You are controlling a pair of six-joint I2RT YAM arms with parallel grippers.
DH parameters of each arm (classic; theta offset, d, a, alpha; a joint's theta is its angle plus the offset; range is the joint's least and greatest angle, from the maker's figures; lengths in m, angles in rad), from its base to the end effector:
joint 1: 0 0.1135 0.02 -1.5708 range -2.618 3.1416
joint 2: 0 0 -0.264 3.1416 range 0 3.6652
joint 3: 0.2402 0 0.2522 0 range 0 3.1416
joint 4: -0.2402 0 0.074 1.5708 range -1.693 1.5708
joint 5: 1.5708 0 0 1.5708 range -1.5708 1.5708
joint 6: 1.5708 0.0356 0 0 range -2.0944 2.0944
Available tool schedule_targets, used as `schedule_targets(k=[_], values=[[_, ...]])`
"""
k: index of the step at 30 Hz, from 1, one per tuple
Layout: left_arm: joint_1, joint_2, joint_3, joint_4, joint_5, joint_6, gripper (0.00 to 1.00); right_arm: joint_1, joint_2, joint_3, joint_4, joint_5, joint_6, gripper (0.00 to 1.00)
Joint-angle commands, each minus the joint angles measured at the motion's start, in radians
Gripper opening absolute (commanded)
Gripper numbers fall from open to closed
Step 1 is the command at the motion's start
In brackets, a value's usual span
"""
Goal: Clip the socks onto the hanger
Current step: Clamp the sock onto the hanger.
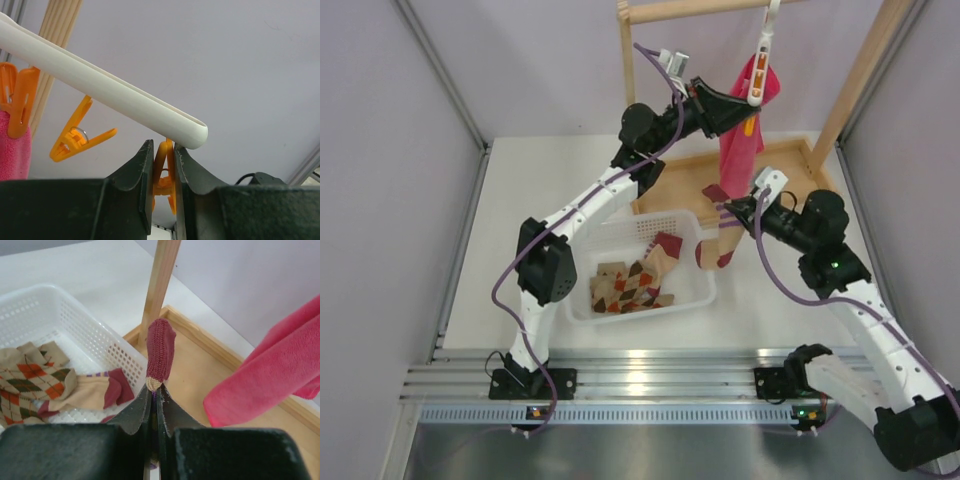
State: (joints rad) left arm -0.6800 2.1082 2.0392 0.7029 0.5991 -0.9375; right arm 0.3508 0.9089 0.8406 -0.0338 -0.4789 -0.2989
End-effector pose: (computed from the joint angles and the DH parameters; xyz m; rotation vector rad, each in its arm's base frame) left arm 0.3660 -0.3218 0.4445 0.4992 1.1202 -1.7198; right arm 0.1928 0.0880 0.3541 -0.8663 1.4394 0.4388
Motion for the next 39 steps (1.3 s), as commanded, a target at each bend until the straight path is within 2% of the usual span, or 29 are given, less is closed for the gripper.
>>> schedule_targets(k=[1,7,12,19,29,39], values=[[-0.004,-0.025,-0.019,0.104,0.117,-0.060,0.00,-0.135,-0.021,0.049,-0.057,-0.226,-0.020,0.00],[-0.001,-0.033,-0.037,0.145,0.142,-0.064,0.00,-0.295,0.068,0.138,-0.018,-0.493,0.075,0.00],[0.002,-0.025,-0.037,0.148,0.151,-0.058,0.00,-0.320,0.146,0.239,0.002,-0.607,0.115,0.00],[0.007,-0.014,-0.037,0.161,0.159,-0.066,0.00,-0.343,0.199,0.308,0.025,-0.622,0.158,0.00],[0.007,-0.007,-0.034,0.173,0.172,-0.075,0.00,-0.394,0.314,0.466,-0.050,-0.652,0.129,0.00],[0.007,-0.001,-0.034,0.170,0.174,-0.066,0.00,-0.397,0.326,0.491,-0.077,-0.688,0.095,0.00]])
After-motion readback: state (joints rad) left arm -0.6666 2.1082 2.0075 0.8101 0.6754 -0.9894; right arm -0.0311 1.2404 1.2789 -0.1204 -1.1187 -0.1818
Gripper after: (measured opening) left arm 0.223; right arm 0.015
